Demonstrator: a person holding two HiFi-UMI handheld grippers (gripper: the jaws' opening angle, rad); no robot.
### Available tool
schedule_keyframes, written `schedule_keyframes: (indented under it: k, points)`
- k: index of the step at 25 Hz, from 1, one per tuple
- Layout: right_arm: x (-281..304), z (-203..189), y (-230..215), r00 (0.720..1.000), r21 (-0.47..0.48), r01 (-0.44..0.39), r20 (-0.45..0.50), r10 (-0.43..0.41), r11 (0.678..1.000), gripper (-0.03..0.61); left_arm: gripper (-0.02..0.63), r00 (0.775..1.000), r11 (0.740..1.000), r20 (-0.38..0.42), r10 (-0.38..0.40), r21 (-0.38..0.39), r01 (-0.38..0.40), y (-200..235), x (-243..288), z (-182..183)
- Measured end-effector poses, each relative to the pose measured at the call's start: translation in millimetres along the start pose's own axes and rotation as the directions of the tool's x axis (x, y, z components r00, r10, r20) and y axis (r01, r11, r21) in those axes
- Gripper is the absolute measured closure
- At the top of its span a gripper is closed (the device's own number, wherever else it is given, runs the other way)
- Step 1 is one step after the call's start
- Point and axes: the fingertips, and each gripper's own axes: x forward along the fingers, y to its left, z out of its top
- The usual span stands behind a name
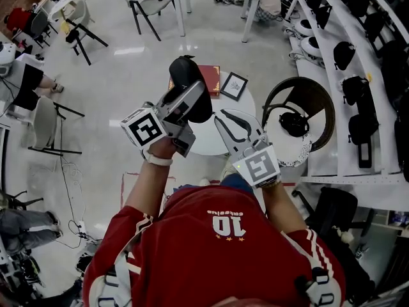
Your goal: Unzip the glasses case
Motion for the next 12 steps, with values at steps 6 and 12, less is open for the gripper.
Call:
schedule_keyframes:
  k: [6,12]
  points:
    - [3.5,4.1,2.5,1.0,-0.019,0.003,0.009,-0.003,1.0,0.52,0.273,1.0,1.0,-0.008,-0.023,0.004,0.024,-12.3,1.7,2.7]
    - [1.6,7.2,0.8,0.999,-0.065,0.033,0.017,-0.032,0.997,0.523,0.273,1.0,1.0,-0.023,-0.001,-0.007,0.0,-5.9,1.3,-2.2]
